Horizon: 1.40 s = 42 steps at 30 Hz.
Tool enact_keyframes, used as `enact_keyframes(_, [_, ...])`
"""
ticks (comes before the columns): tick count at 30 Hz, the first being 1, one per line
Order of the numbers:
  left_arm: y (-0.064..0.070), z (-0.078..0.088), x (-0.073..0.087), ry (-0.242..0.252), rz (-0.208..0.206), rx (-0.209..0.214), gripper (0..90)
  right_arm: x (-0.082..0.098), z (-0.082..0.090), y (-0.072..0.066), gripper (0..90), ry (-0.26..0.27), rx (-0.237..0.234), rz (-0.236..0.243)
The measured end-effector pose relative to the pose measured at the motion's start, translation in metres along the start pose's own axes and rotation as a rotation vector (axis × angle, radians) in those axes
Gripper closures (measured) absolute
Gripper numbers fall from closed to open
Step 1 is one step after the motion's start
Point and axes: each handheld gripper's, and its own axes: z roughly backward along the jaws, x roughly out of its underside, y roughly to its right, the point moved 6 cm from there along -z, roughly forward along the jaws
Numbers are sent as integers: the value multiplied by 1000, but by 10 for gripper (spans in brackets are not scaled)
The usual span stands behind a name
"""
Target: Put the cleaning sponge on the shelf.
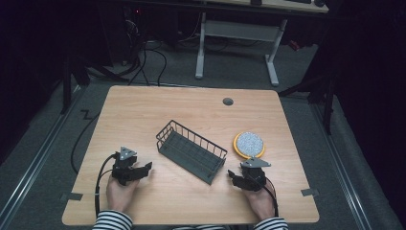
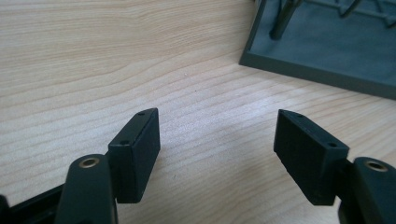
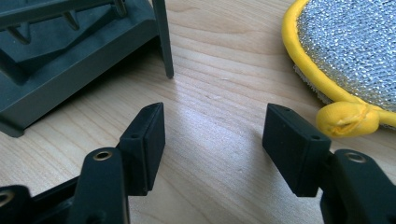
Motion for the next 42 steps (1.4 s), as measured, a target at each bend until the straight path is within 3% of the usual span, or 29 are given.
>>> enact_keyframes(7, [6,-9,2,-15,-50,-18,298,-1,2,2,423,-9,-7,-28])
enact_keyframes(10, [7,-9,3,-12,-64,-22,298,-3,10,4,431,5,-17,-38])
enact_keyframes(12, [7,-9,5,18,-64,-30,296,-4,16,5,432,16,-22,-50])
enact_keyframes(15, [9,-8,7,14,-77,-39,288,-6,26,9,435,15,-19,-46])
enact_keyframes(21, [9,-8,7,16,-66,-41,295,-22,47,32,439,48,-4,-68])
enact_keyframes(29, [8,-8,7,16,-61,-34,286,-59,54,85,441,72,66,-140])
enact_keyframes(34, [8,-8,7,17,-62,-36,287,-72,44,105,452,13,71,-159])
enact_keyframes(42, [9,-8,7,14,-71,-41,282,-83,23,125,470,-91,68,-184])
